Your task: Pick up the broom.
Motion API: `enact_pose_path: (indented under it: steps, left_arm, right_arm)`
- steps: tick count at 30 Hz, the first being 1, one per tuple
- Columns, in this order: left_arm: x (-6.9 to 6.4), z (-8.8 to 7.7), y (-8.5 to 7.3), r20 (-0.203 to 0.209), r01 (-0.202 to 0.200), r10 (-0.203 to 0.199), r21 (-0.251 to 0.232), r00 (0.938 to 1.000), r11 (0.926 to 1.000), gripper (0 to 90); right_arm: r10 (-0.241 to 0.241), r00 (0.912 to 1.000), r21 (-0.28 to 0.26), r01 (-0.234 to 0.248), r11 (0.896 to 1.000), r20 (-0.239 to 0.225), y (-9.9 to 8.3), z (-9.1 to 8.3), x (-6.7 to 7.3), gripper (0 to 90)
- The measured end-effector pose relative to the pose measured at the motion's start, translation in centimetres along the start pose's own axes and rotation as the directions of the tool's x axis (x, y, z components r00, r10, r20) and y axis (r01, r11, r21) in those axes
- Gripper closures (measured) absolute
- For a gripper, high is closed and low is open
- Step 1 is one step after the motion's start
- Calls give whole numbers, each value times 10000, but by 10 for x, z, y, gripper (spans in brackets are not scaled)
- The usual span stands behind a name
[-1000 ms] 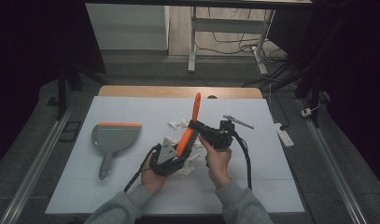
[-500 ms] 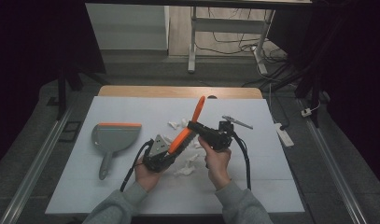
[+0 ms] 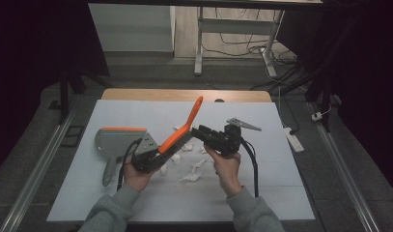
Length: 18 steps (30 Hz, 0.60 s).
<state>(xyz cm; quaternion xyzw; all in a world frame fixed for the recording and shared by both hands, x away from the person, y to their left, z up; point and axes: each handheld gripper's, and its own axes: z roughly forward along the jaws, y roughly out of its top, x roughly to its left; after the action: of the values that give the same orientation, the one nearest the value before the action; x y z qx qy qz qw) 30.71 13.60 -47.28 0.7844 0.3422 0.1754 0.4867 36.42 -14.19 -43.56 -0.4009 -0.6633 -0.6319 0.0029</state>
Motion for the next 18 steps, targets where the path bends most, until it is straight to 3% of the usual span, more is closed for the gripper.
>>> enact_pose_path:
  steps: [1, 2, 3, 5, 6, 7, 10, 15, 16, 18]
  left_arm:
    - [2, -3, 0, -57, -83, 83, 102, 9999, 9999, 796]
    - [4, -5, 1, -92, -147, 149, 234, 9998, 9996, 796]
    - [6, -8, 1, -78, -196, 199, 345, 9998, 9992, 796]
    - [11, -14, 3, 49, -294, 292, 571, 9996, 9979, 796]
    - [12, -16, 3, 112, -331, 324, 681, 9994, 9971, 796]
    - [14, -18, 4, 280, -390, 367, 865, 9989, 9955, 796]
    - [17, -20, 5, 575, -506, 436, 1257, 9974, 9908, 796]
    - [19, -19, 4, 937, -617, 487, 1416, 9944, 9880, 796]
    - [19, -19, 4, 1013, -646, 502, 1442, 9936, 9874, 796]
    - [18, -19, 4, 1096, -767, 603, 1523, 9921, 9854, 797]
  right_arm:
    - [-143, 9999, 108, 142, 9998, 51, 0, -2, -1, 477]
    - [-726, 9973, 527, 719, 9960, 122, 1, -5, 1, 477]
    - [-726, 9973, 527, 719, 9960, 122, 1, -5, 1, 477]
    - [-1387, 9902, 993, 1367, 9856, 136, 1, -7, 4, 467]
    - [-1953, 9807, 1372, 1935, 9715, 3, 2, -10, 7, 455]
    - [-1953, 9807, 1372, 1935, 9715, 3, 2, -10, 7, 455]
    - [-2615, 9650, 1924, 2603, 9462, -195, 3, -14, 11, 442]
    - [-3149, 9485, 2495, 3135, 9162, -356, 0, -19, 8, 430]
    - [-3343, 9418, 2682, 3311, 9047, -348, -1, -22, 7, 427]
    - [-3439, 9382, 2715, 3411, 9000, -385, -2, -23, 6, 427]
